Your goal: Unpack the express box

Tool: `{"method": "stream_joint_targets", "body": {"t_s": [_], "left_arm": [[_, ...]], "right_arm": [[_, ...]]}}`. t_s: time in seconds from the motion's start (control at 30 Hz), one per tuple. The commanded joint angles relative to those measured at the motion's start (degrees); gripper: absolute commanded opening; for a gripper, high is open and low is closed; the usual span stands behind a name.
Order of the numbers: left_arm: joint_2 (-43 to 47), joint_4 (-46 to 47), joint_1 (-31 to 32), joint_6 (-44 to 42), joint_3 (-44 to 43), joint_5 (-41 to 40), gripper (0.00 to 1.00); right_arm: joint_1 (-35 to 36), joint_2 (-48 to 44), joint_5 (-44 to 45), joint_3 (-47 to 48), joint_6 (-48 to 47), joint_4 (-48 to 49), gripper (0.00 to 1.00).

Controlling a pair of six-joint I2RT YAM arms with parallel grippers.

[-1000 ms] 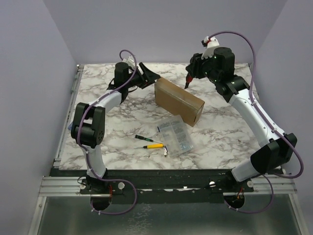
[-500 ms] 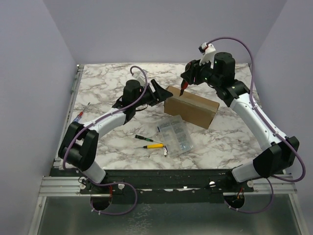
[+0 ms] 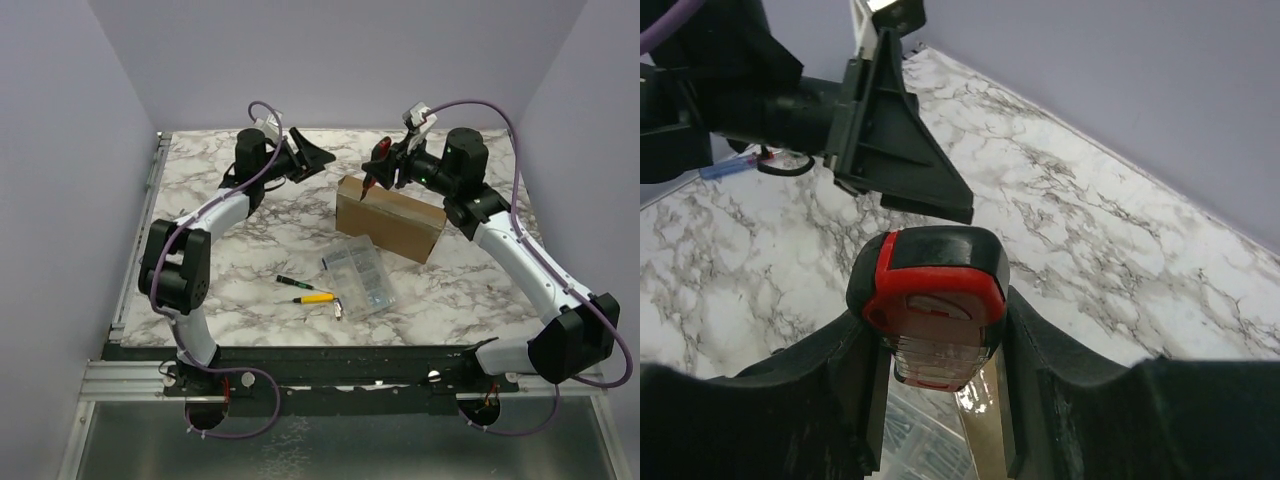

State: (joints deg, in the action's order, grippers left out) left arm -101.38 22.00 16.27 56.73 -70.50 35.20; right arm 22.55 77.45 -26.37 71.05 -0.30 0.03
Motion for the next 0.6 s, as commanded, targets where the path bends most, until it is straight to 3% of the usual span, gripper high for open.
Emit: {"method": "stream_joint_targets", "body": {"t_s": [0.0,0.17,0.57], "left_arm": [[-6.8,1.1,2.3,-0.7,-6.5,5.3,0.66],[-9.1,1.1,4.3,0.4,-6.3,5.4,0.63],[6.6,4.2,12.6,3.8,9.7,-5.5,0.66]], "right_arm": [[0.2,-0.4,-2.4,-0.1,-3.1,5.1,0.0],[0.2,-1.6,-2.1,-2.5,-2.3,6.3,0.0],[-0.6,-9.0,2.3,-8.5,-0.9,1.2,0.0]]}}
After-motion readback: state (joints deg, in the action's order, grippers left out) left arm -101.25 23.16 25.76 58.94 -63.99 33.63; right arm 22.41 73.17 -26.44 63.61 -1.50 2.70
